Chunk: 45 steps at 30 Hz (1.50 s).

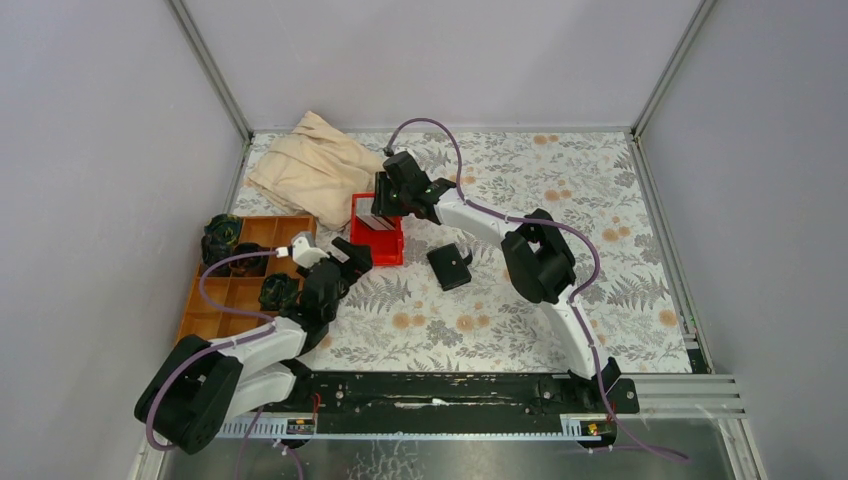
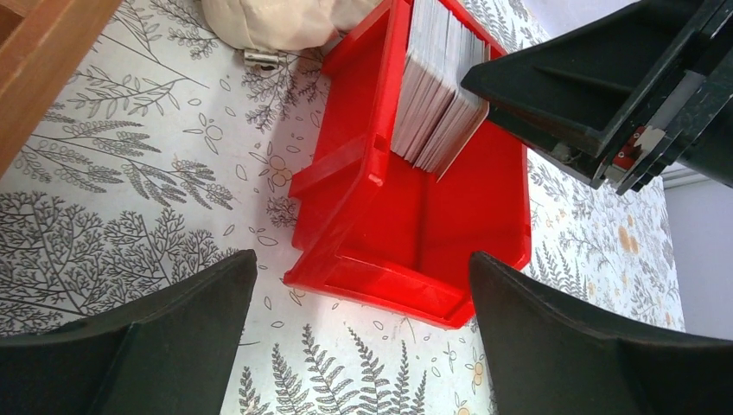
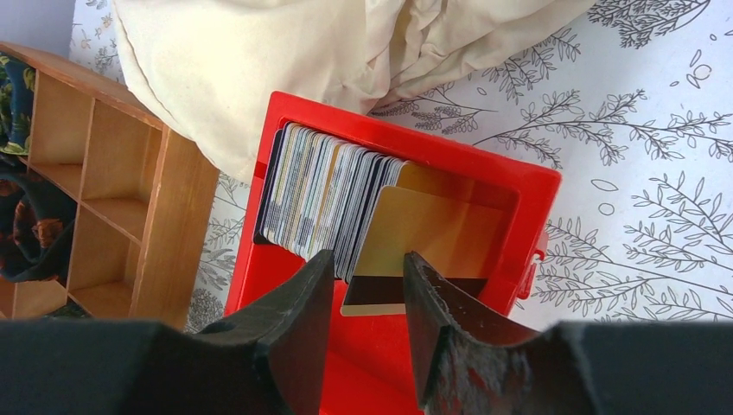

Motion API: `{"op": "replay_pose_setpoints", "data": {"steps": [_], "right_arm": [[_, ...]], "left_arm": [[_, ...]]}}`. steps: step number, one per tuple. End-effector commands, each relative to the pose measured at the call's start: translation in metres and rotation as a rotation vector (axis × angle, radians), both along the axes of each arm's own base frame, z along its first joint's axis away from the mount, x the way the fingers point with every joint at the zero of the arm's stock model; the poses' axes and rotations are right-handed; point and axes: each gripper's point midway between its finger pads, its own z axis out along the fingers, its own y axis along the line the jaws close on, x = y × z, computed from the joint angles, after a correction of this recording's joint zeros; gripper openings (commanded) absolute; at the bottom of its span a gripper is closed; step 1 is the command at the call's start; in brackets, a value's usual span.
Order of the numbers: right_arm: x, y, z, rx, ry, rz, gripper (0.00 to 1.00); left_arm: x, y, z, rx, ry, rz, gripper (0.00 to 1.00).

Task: Put the credit cards into the card holder
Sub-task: Pick up the credit card from the storage box.

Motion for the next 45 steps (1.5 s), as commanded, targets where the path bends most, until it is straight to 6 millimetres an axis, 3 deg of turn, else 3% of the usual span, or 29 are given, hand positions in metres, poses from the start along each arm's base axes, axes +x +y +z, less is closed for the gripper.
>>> {"op": "replay_pose_setpoints", "data": {"steps": [1, 5, 11, 23, 34, 45], "right_arm": [[0.001, 0.017, 0.039, 0.095, -0.042, 0.030, 0.42], [-0.002, 0.017, 0.044, 0.097, -0.047, 0.030, 0.38], [-0.005, 0.020, 0.049, 0.097, -0.049, 0.035, 0.25], [-0.014, 0.014, 0.067, 0.065, -0.089, 0.029, 0.24], [-0.019, 0.000, 0.074, -0.003, -0.118, 0.003, 0.18], [-0.022, -0.031, 0.069, -0.206, -0.191, -0.057, 0.04]], "left_arm": [[0.006, -0.005, 0.007, -0.017, -0.048, -0.027, 1.00], [0.006, -0.006, 0.003, -0.022, -0.037, -0.036, 1.00], [0.006, -0.007, 0.002, -0.026, -0.036, -0.042, 1.00], [0.003, -0.010, 0.004, -0.041, -0.038, -0.057, 1.00], [-0.001, -0.011, 0.010, -0.055, -0.050, -0.067, 1.00], [-0.006, -0.011, 0.023, -0.080, -0.072, -0.078, 1.00]]}}
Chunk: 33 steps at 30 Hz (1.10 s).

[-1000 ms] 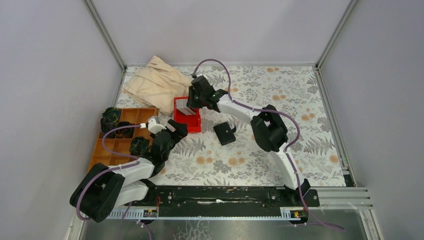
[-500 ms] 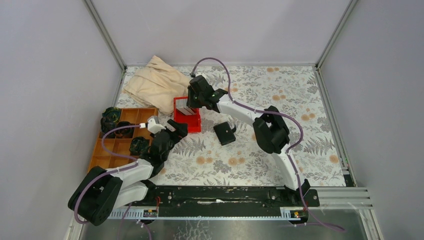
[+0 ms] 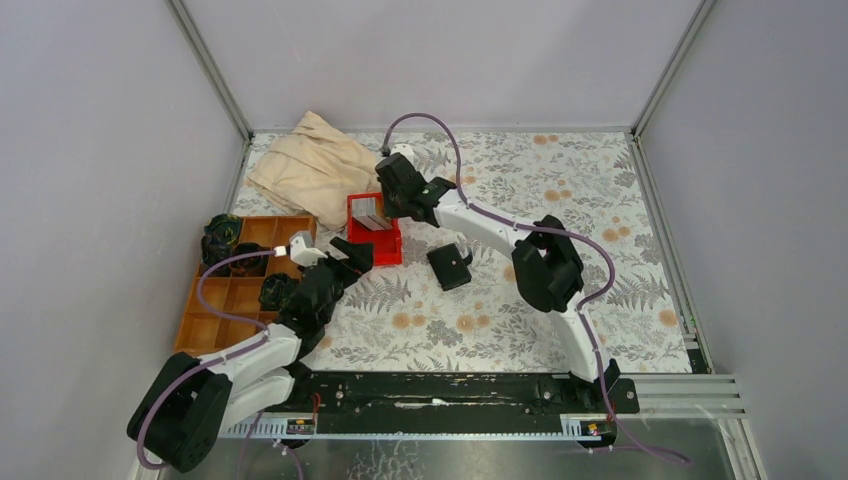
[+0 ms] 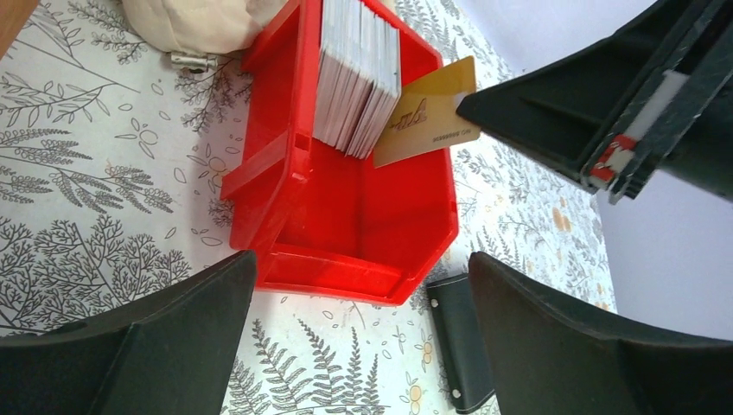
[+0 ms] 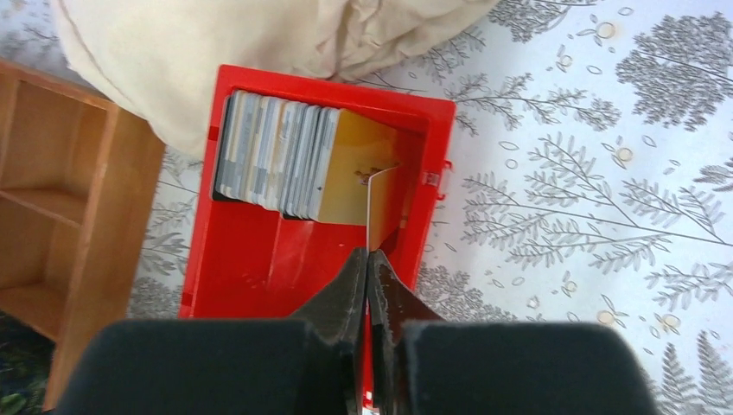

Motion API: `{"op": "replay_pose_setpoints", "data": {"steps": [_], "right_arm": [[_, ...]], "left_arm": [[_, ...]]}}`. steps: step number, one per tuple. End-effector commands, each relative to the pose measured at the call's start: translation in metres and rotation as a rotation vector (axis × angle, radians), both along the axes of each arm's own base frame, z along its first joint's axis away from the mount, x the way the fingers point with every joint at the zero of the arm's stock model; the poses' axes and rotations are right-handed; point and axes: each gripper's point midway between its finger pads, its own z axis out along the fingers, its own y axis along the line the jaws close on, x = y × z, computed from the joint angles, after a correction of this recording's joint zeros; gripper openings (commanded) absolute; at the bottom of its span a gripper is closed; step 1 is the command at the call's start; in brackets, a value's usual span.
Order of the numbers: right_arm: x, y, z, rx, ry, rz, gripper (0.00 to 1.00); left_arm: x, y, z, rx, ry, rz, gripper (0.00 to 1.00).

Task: Put the credit cards into the card holder
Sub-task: Pick up the credit card from the storage box.

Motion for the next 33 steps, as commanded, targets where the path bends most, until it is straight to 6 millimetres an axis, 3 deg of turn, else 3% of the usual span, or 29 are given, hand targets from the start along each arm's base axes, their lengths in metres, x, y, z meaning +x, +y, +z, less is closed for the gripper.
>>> {"op": "replay_pose_setpoints", "data": {"steps": [1, 8, 13, 18, 22, 29, 33], "right_arm": [[-0.009, -0.011, 0.042, -0.050, -0.104, -0.013, 0.03], [-0.019, -0.025, 0.073, -0.054, -0.190, -0.017, 0.00], [-0.036, -0.044, 0.095, -0.019, -0.217, -0.007, 0.00], [-0.073, -0.074, 0.098, 0.012, -0.195, 0.032, 0.00], [-0.114, -0.103, 0.107, 0.091, -0.186, 0.075, 0.00], [-0.192, -0.153, 0.106, 0.249, -0.156, 0.178, 0.00], [-0.221, -0.169, 0.098, 0.297, -0.120, 0.215, 0.00]], "left_arm": [[-0.004, 0.003, 0.003, -0.012, -0.001, 0.001, 1.00], [-0.009, 0.000, 0.018, -0.032, -0.009, -0.020, 1.00], [-0.015, -0.009, 0.039, -0.022, -0.050, -0.092, 1.00], [-0.023, -0.038, 0.063, -0.012, -0.112, -0.276, 1.00], [-0.034, -0.062, 0.075, -0.041, -0.175, -0.429, 1.00], [-0.067, -0.112, 0.104, -0.094, -0.331, -0.775, 1.00], [-0.092, -0.141, 0.112, -0.100, -0.375, -0.991, 0.97]]}}
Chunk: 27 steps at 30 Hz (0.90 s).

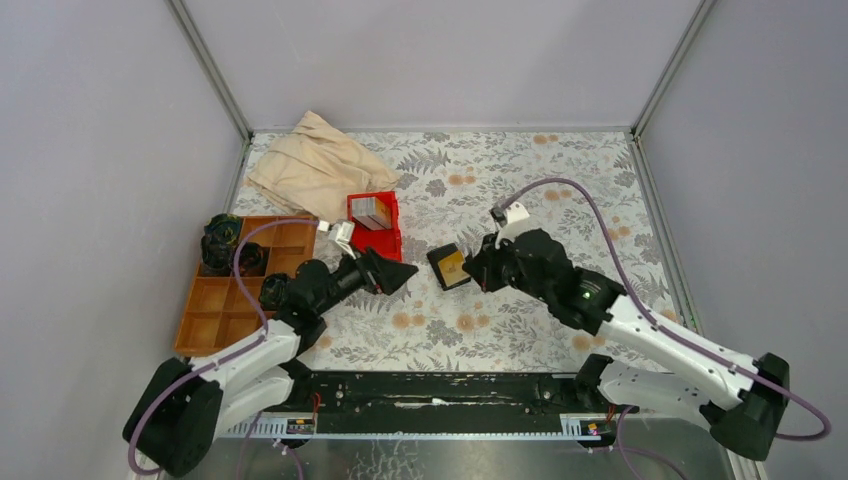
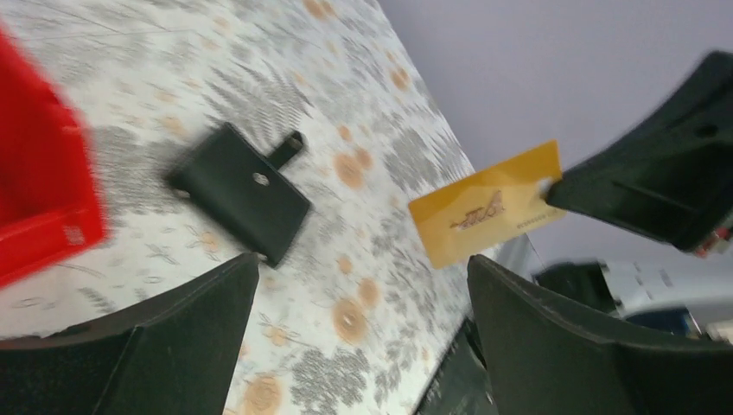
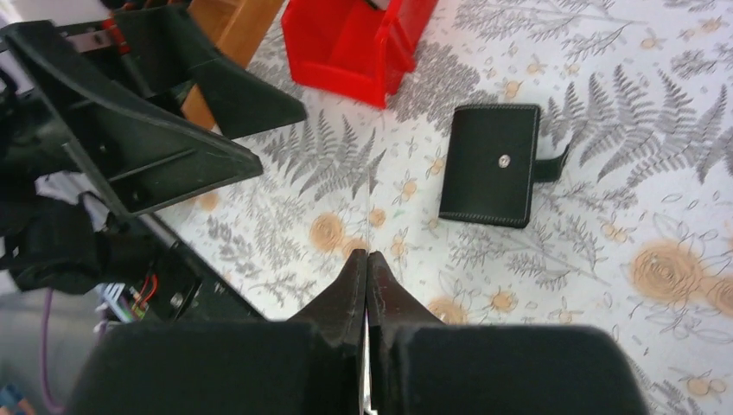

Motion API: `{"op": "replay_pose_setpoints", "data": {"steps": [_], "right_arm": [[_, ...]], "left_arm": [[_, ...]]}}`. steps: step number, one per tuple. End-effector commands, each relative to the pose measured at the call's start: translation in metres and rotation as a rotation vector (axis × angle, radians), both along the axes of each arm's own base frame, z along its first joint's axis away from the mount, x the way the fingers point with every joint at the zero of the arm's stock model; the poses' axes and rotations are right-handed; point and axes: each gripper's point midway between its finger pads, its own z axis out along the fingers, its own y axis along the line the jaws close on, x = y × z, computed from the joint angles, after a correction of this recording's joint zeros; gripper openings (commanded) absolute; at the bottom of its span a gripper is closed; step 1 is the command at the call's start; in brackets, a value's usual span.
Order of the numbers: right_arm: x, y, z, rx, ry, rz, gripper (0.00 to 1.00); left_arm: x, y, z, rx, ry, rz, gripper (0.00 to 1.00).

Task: Put the credit cards into the card holder
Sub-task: Pick up the credit card from the storage box.

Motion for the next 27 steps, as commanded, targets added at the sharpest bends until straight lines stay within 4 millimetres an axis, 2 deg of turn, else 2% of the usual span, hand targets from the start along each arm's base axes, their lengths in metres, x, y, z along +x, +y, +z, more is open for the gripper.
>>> {"op": "replay_pose_setpoints", "data": {"steps": [1, 6, 11, 19, 27], "right_arm": [[-0.030, 0.000, 0.002, 0.099, 0.039, 0.093, 0.00], [-0.048, -0.002, -0.012, 0.111, 0.084, 0.145, 0.00], [-0.058, -0.001, -0.019, 0.140, 0.122, 0.171, 0.00], [-0.073, 0.007, -0.019, 0.203, 0.175, 0.231, 0.00], [-0.076, 0.017, -0.027, 0.204, 0.219, 0.269, 0.00]], "left_arm": [[-0.040, -0.044, 0.046, -0.056, -0.207, -0.332, 0.96], [-0.064, -0.070, 0.039, -0.033, -0.219, -0.492, 0.94], [-0.069, -0.073, 0.034, -0.019, -0.226, -0.537, 0.94], [-0.075, -0.079, 0.020, -0.012, -0.218, -0.605, 0.93], [-0.081, -0.085, 0.013, -0.030, -0.208, -0.684, 0.87]]}}
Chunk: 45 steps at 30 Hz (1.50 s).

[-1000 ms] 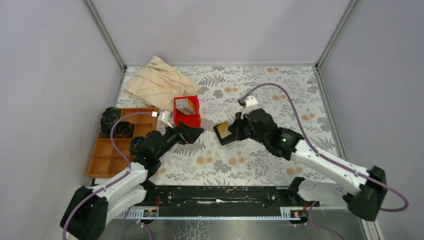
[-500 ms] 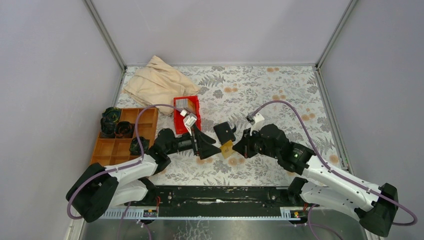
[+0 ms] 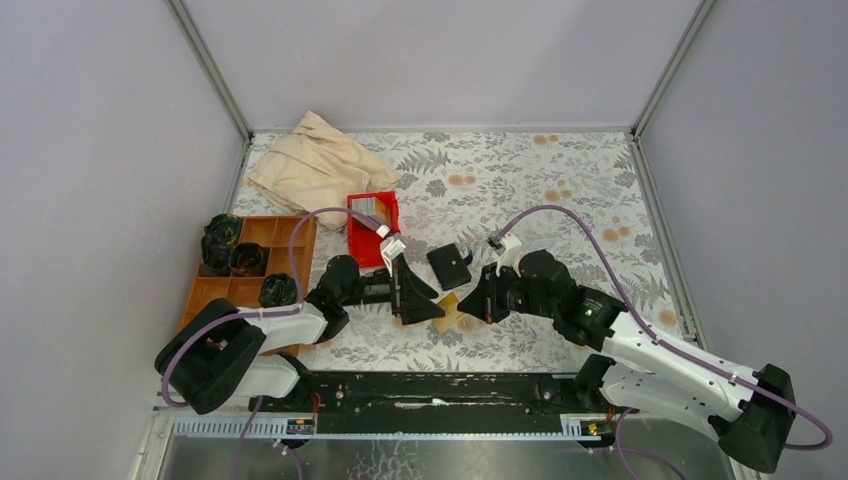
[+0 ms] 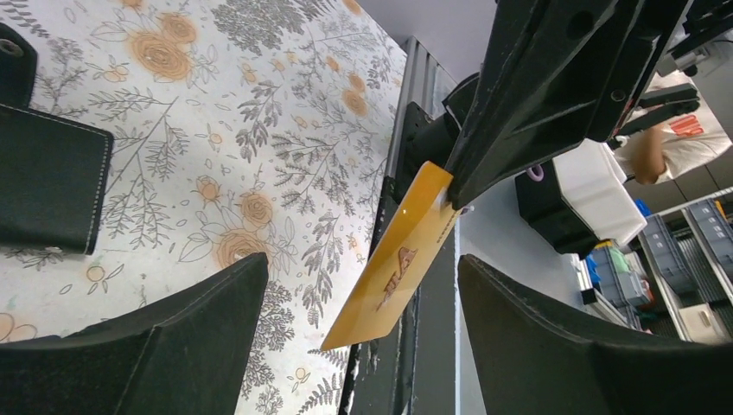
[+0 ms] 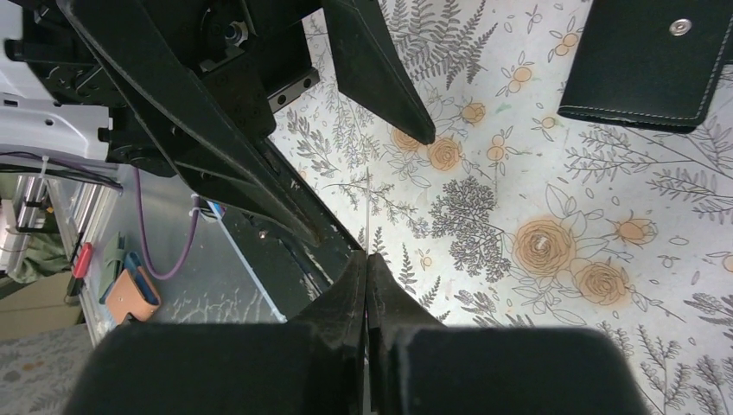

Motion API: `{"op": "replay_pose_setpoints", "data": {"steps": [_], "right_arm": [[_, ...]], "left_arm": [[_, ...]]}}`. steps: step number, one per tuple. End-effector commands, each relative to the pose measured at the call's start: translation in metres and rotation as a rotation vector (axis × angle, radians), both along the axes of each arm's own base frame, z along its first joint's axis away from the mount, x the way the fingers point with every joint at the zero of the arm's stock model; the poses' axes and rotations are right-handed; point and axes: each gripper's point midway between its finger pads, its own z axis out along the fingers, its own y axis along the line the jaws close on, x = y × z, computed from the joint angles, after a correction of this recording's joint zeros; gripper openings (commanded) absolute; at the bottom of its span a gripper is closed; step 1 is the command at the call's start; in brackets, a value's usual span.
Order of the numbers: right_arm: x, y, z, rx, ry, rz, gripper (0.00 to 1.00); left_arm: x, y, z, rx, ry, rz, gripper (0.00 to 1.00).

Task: Put the credit cards into the card holder
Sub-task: Pick up the credit card from the storage box.

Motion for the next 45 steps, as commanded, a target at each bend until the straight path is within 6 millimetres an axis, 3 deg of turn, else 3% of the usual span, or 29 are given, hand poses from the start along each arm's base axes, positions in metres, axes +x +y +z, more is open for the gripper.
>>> {"op": "replay_pose_setpoints", "data": {"steps": [1, 6, 13, 28, 32, 39, 42, 44, 45], "right_arm": [[-0.002, 0.013, 0.010, 0.059, -0.001, 0.044, 0.00], [0.002, 0.016, 0.005, 0.049, 0.006, 0.044, 0.00], [0.008, 0.011, 0.009, 0.059, 0.016, 0.035, 0.00], [0.019, 0.003, 0.025, 0.074, -0.001, 0.017, 0.00], [0.021, 0.003, 0.027, 0.078, -0.001, 0.017, 0.00], [0.025, 0.001, 0.028, 0.080, -0.001, 0.009, 0.00], [0.027, -0.001, 0.026, 0.074, 0.001, 0.000, 0.00], [0.029, -0.002, 0.026, 0.074, -0.002, -0.010, 0.00], [0.031, -0.003, 0.026, 0.072, -0.009, -0.021, 0.08]], "left_arm": [[-0.004, -0.009, 0.028, -0.085, -0.110, -0.084, 0.85], [-0.009, -0.011, 0.026, -0.096, -0.094, -0.132, 0.76], [-0.018, -0.013, 0.027, -0.124, -0.056, -0.201, 0.46], [-0.020, -0.015, 0.019, -0.116, -0.005, -0.230, 0.41], [-0.021, -0.016, 0.017, -0.110, 0.002, -0.237, 0.28], [-0.019, -0.017, 0.013, -0.098, 0.017, -0.233, 0.18], [-0.018, -0.018, 0.012, -0.094, 0.022, -0.230, 0.01], [-0.016, -0.019, 0.012, -0.095, 0.029, -0.218, 0.00], [-0.013, -0.019, 0.012, -0.095, 0.033, -0.206, 0.00]]}}
